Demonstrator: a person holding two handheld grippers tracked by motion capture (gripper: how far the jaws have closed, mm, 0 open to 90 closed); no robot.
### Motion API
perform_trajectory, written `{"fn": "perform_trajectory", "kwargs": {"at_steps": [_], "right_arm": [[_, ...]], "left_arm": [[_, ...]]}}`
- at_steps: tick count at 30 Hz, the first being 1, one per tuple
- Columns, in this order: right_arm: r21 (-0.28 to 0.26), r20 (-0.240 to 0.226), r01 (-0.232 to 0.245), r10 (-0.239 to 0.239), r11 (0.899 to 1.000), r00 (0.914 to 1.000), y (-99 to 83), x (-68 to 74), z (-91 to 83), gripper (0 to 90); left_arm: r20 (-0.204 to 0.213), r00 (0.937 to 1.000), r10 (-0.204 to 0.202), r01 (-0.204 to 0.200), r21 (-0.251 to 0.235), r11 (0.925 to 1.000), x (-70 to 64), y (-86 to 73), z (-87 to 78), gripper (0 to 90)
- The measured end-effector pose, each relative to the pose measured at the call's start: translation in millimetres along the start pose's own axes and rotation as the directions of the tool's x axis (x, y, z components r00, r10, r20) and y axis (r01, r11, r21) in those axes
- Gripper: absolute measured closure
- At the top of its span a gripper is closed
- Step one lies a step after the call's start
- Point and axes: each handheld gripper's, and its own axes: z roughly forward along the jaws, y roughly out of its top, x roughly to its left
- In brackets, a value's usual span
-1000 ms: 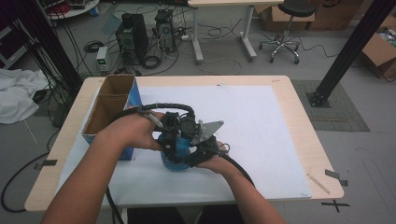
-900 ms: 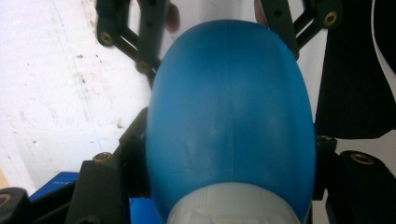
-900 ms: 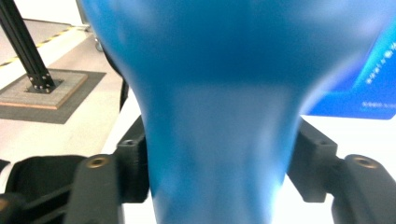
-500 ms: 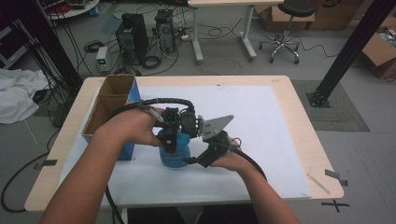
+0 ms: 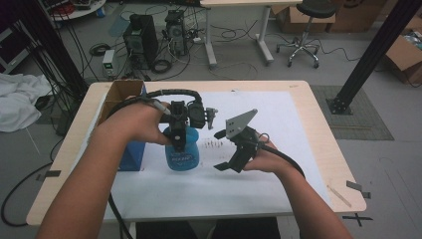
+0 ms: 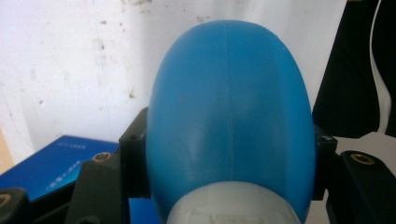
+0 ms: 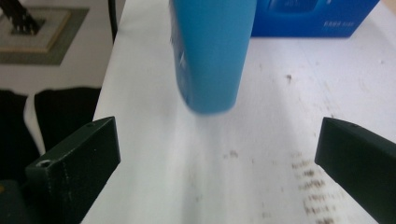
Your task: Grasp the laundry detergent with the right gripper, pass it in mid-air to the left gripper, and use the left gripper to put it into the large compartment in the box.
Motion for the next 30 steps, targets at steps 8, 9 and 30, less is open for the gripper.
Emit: {"fn": "perform_trajectory", "kwargs": {"at_steps": [8, 9, 30], "right_arm": [[0.218, -0.033, 0.064, -0.058, 0.974, 0.9978, 11.3, 0.7, -11.8, 0.0], [0.248, -0.041, 0.074, -0.065, 0.966, 0.9970, 13.1, 1.1, -12.7, 0.0], [0.476, -0.094, 0.164, -0.135, 0.864, 0.9864, 28.8, -2.5, -37.7, 0.0]], "left_arm": [[0.025, 0.9913, -0.129, 0.129, 0.019, 0.9915, 16.7, -13.6, -25.6, 38.2], [0.024, 0.9887, -0.148, 0.147, 0.022, 0.9888, 19.2, -16.6, -30.0, 38.1], [0.046, 0.7139, -0.699, 0.698, 0.034, 0.7153, 68.4, -95.5, -111.3, 38.1]]}}
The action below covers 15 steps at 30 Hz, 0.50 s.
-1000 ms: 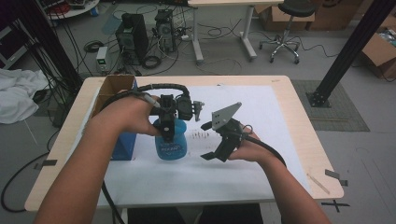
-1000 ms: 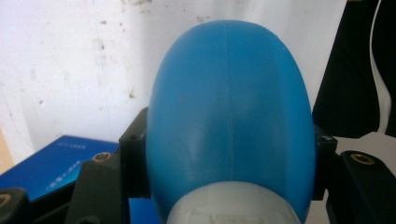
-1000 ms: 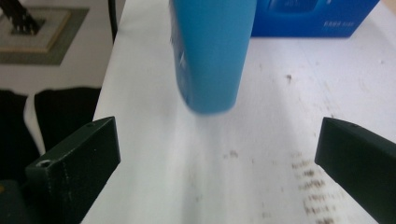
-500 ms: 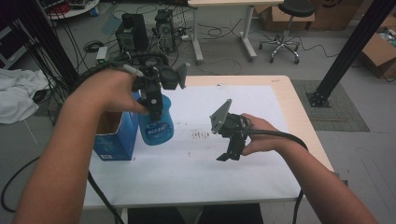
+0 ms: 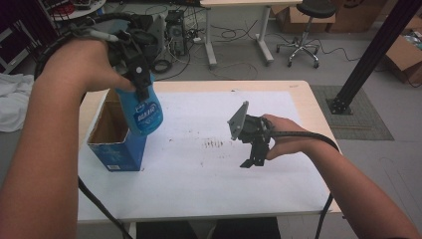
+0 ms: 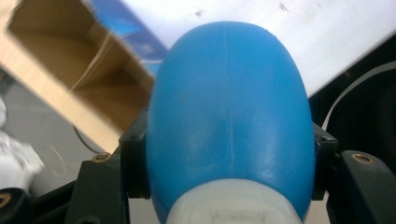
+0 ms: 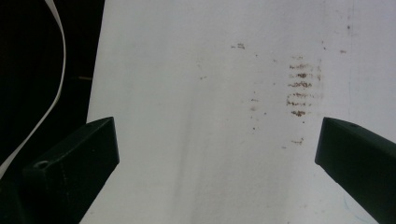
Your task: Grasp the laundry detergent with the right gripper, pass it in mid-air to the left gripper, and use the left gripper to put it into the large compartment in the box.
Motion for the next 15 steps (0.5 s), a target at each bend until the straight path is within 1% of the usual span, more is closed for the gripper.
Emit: {"fn": "perform_trajectory", "kwargs": {"at_steps": [1, 2, 3, 4, 6, 9, 11, 12, 15], "right_arm": [[0.006, 0.001, 0.002, -0.002, 1.000, 1.0000, 0.1, -0.4, -0.1, 0.0], [0.013, 0.002, 0.004, -0.004, 1.000, 1.0000, 0.1, -0.8, -0.1, 0.0], [0.018, 0.003, 0.006, -0.006, 1.000, 1.0000, 0.1, -1.0, -0.1, 0.0], [0.023, 0.004, 0.008, -0.008, 1.000, 1.0000, 0.0, -1.2, 0.0, 0.0], [0.028, 0.002, 0.010, -0.011, 1.000, 0.9999, -0.4, -1.6, 0.1, 0.0], [0.034, 0.007, 0.011, -0.012, 0.999, 0.9999, -1.6, -2.5, -0.7, 0.0], [0.033, 0.007, 0.009, -0.010, 0.999, 0.9999, -2.5, -3.2, -1.3, 0.0], [0.033, 0.006, 0.011, -0.011, 0.999, 0.9999, -2.9, -3.3, -1.4, 0.0], [0.038, 0.005, 0.013, -0.013, 0.999, 0.9999, -3.2, -3.9, -0.7, 0.0]], "left_arm": [[-0.005, 0.9996, -0.029, 0.029, 0.002, 0.9996, 3.2, -1.4, -2.7, 38.1], [-0.008, 0.9977, -0.067, 0.067, 0.001, 0.9977, 5.8, -3.1, -4.5, 38.1], [-0.007, 0.9942, -0.107, 0.107, 0.007, 0.9942, 8.9, -4.7, -6.0, 38.1], [-0.010, 0.9914, -0.130, 0.130, 0.016, 0.9913, 12.0, -6.4, -7.5, 38.1], [0.001, 0.9800, -0.199, 0.199, 0.029, 0.9796, 17.6, -10.0, -7.7, 38.1], [0.013, 0.9643, -0.265, 0.264, 0.052, 0.9632, 27.7, -15.3, -5.3, 38.1], [0.022, 0.9497, -0.312, 0.311, 0.053, 0.9490, 34.2, -19.0, -3.9, 38.1], [0.025, 0.9405, -0.339, 0.337, 0.048, 0.9401, 36.6, -21.1, -3.4, 38.1], [0.021, 0.9190, -0.394, 0.392, 0.044, 0.9187, 44.6, -26.5, -4.3, 38.1]]}}
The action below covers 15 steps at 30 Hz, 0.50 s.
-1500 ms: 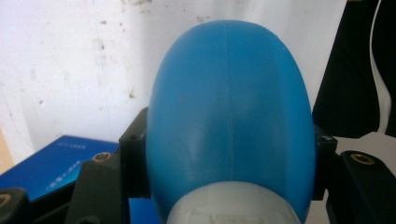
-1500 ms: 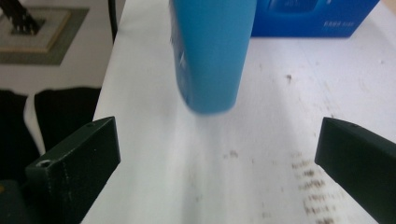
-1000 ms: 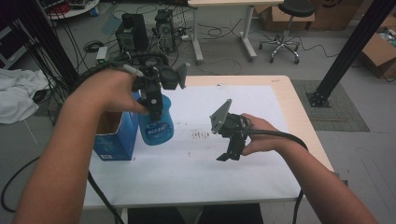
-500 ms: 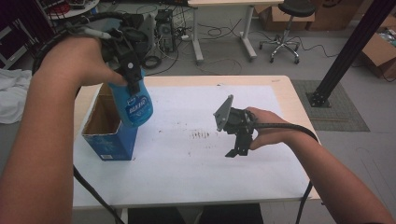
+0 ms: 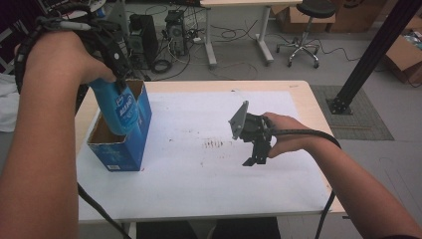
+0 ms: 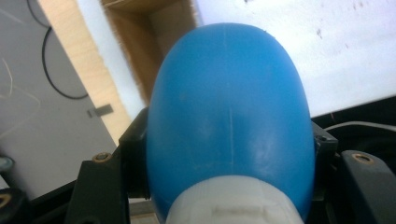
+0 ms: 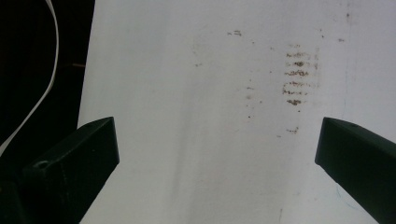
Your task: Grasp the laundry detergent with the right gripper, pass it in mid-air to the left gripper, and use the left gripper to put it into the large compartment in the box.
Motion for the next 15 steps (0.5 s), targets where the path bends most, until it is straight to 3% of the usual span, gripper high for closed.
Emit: {"fn": "perform_trajectory", "kwargs": {"at_steps": [4, 9, 15], "right_arm": [[0.005, -0.004, 0.005, -0.005, 1.000, 1.0000, 0.7, -0.9, 1.3, 0.0], [0.024, -0.019, 0.011, -0.010, 1.000, 0.9998, 0.3, -1.0, 3.5, 0.0], [0.041, -0.021, 0.006, -0.005, 0.999, 0.9998, -1.3, -1.4, 4.1, 0.0]], "left_arm": [[-0.009, 0.9967, -0.081, 0.080, -0.033, 0.9962, 9.5, -2.6, -3.8, 38.1], [-0.030, 0.9913, -0.128, 0.126, -0.051, 0.9907, 16.8, -2.9, -5.8, 38.2], [-0.020, 0.9847, -0.173, 0.172, -0.036, 0.9844, 28.5, 2.3, 4.6, 38.1]]}}
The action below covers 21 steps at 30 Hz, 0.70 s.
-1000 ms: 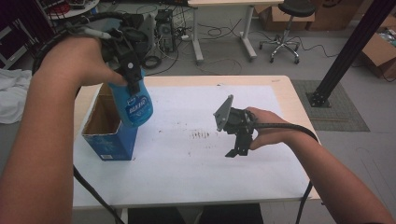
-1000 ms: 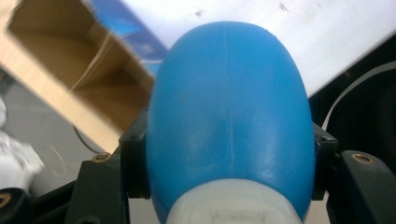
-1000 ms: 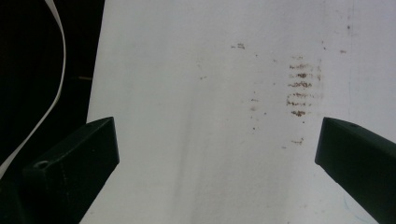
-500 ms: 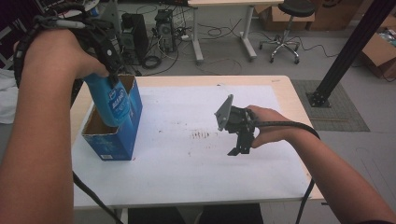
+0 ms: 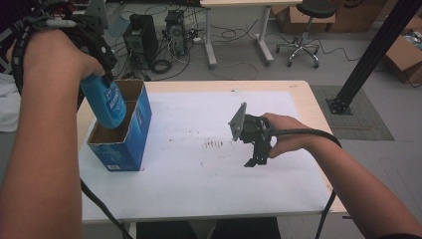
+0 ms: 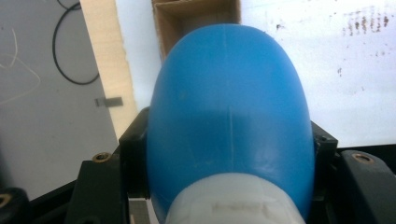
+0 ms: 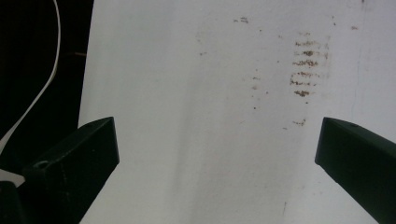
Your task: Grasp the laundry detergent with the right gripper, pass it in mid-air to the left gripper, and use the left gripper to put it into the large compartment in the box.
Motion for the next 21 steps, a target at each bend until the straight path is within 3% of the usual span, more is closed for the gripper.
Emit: {"fn": "perform_trajectory", "kwargs": {"at_steps": [4, 16, 21], "right_arm": [[0.004, 0.001, -0.001, 0.001, 1.000, 1.0000, -0.2, 0.6, 0.0, 0.0], [0.018, -0.001, -0.014, 0.014, 1.000, 0.9999, -2.1, -0.1, 3.7, 0.0], [0.021, 0.000, -0.012, 0.012, 1.000, 0.9999, -0.4, -0.1, 5.2, 0.0]], "left_arm": [[0.003, 1.0000, -0.006, 0.006, 0.008, 1.0000, 4.6, 3.3, 8.2, 38.2], [0.019, 0.9997, -0.013, 0.012, 0.046, 0.9988, 18.1, 14.8, 57.5, 38.1], [0.011, 0.9999, 0.007, -0.007, 0.051, 0.9987, 18.4, 17.9, 77.9, 38.1]]}}
